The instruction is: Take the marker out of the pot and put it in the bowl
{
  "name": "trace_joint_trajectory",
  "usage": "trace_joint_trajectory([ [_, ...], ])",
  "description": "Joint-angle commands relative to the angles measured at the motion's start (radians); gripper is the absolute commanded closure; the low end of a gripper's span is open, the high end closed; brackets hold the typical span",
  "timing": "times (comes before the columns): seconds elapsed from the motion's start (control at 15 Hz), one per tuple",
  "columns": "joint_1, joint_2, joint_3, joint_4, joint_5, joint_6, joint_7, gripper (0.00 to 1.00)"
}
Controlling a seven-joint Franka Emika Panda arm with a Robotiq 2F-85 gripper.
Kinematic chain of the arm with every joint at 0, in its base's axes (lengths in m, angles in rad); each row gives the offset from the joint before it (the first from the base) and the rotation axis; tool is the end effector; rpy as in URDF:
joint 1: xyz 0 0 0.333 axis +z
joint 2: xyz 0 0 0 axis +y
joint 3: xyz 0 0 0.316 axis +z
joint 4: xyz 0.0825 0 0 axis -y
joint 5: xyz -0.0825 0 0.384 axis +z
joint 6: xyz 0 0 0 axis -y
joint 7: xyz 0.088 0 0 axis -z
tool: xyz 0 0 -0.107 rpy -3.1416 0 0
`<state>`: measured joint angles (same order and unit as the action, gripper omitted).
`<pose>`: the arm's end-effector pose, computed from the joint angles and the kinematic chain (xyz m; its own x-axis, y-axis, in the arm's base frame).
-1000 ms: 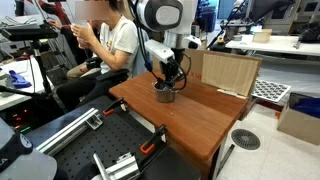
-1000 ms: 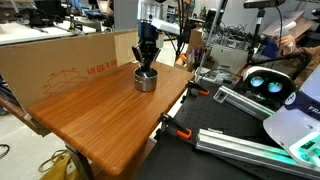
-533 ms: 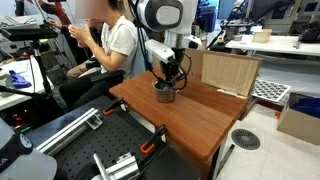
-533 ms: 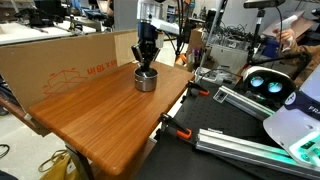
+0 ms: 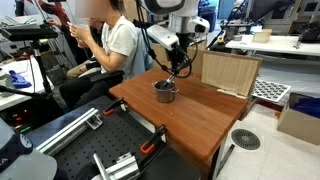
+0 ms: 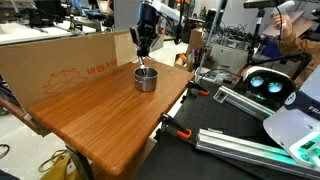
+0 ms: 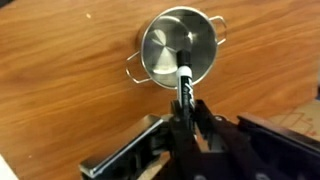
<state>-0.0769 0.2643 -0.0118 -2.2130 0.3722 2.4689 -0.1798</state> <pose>0.5486 -0.0496 0.2572 0.9797 -0.2004 -0.0003 -0.1954 -0.9546 -0.2250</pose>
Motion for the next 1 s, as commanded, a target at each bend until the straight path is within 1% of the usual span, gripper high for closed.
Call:
trace_joint_trajectory([
  [0.0, -0.051, -0.093, 0.02, -0.034, 0.115, 0.0, -0.071, 0.95],
  [0.2, -0.083, -0.128, -0.006, -0.004, 0.205, -0.057, -0.129, 0.95],
  [0.33, -0.108, -0.118, -0.032, 0.04, 0.235, -0.12, -0.145, 0.95],
  [0.47, -0.142, -0.083, -0.062, 0.11, 0.257, -0.236, -0.167, 0.95],
  [0.53, -0.161, -0.057, -0.077, 0.15, 0.272, -0.291, -0.179, 0.95],
  [0.6, -0.176, -0.031, -0.087, 0.183, 0.294, -0.319, -0.187, 0.95],
  [0.8, -0.219, 0.083, -0.109, 0.312, 0.276, -0.458, -0.162, 0.95],
  [0.93, -0.238, 0.157, -0.107, 0.382, 0.262, -0.504, -0.143, 0.95],
])
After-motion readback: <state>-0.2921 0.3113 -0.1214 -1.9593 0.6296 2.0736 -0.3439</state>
